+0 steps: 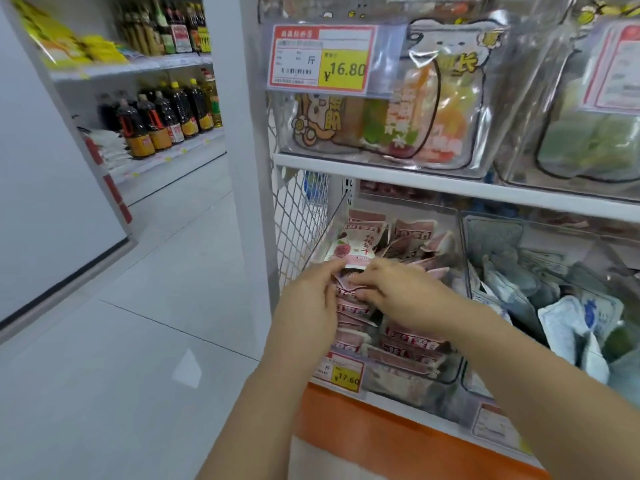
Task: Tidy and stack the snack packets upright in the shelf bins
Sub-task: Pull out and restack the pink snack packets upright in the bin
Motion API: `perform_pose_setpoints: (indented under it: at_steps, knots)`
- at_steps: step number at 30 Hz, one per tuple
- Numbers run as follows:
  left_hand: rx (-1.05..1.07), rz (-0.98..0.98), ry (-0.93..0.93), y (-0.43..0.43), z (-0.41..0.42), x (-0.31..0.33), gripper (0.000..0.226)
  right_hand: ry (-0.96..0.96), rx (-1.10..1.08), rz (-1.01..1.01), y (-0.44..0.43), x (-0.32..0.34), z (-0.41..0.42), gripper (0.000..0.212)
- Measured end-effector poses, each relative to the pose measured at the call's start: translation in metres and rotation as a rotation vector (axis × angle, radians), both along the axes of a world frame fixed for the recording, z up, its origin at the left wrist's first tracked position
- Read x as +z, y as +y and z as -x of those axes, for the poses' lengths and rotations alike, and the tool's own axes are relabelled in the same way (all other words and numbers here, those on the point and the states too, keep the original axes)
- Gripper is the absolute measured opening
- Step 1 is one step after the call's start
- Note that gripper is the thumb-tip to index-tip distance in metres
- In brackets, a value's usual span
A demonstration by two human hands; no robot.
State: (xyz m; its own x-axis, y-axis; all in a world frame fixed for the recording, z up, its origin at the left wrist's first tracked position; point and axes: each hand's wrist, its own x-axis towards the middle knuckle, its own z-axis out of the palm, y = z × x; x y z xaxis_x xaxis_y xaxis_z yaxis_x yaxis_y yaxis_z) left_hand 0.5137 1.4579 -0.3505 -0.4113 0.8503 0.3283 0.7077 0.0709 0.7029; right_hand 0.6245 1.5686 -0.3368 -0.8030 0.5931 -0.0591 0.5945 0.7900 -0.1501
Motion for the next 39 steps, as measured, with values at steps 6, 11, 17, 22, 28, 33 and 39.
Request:
perform_pose_setpoints:
  at_steps: [6, 11, 17, 22, 28, 33, 39]
  knots:
    - [-0.053, 0.117, 0.346, 0.007, -0.010, -0.012, 0.041, 0.049, -0.108, -0.119, 0.013, 0.019, -0.041, 0.032]
    - [-0.130, 0.415, 0.556, 0.012, -0.011, -0.007, 0.042, -0.063, -0.203, -0.044, 0.018, 0.015, -0.059, 0.034]
    - [-0.192, 0.700, 0.650, 0.021, -0.014, 0.014, 0.043, -0.041, -0.198, 0.052, 0.020, 0.015, -0.064, 0.037]
    - [-0.101, 0.511, 0.454, 0.041, -0.014, 0.038, 0.031, 0.152, -0.176, 0.134, 0.019, 0.015, -0.067, 0.032]
    - [-0.013, 0.424, 0.217, 0.086, -0.017, 0.039, 0.045, 0.382, -0.215, 0.191, 0.018, 0.020, -0.079, 0.029]
    - [0.103, 0.582, 0.238, 0.115, -0.013, 0.022, 0.045, 0.514, -0.218, 0.255, 0.020, 0.012, -0.086, 0.027]
    - [0.254, 0.497, 0.092, 0.125, -0.016, 0.004, 0.066, 0.667, -0.260, 0.349, 0.019, 0.011, -0.088, 0.023]
